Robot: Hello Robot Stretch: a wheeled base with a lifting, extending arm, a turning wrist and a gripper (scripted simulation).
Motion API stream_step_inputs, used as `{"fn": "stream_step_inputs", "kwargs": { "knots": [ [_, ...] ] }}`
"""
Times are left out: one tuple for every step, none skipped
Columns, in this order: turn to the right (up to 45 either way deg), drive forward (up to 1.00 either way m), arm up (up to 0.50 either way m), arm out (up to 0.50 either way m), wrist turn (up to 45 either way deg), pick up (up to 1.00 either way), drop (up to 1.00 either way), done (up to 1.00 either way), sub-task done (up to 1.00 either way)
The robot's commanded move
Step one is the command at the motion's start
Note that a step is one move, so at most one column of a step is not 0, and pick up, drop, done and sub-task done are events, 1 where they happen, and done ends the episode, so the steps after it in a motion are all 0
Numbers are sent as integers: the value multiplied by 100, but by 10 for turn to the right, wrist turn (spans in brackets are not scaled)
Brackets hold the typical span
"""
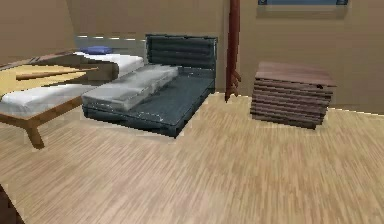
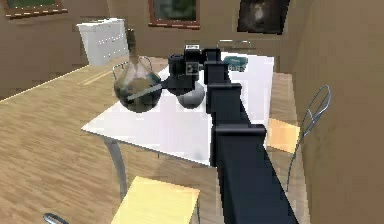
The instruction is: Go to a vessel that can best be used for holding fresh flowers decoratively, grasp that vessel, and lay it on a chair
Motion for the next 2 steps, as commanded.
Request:
{"fn": "stream_step_inputs", "kwargs": {
  "knots": [
    [0,0,-38,0,0,0,0,0,0],
    [0,0,-50,0,0,0,0,0,0]
  ]
}}
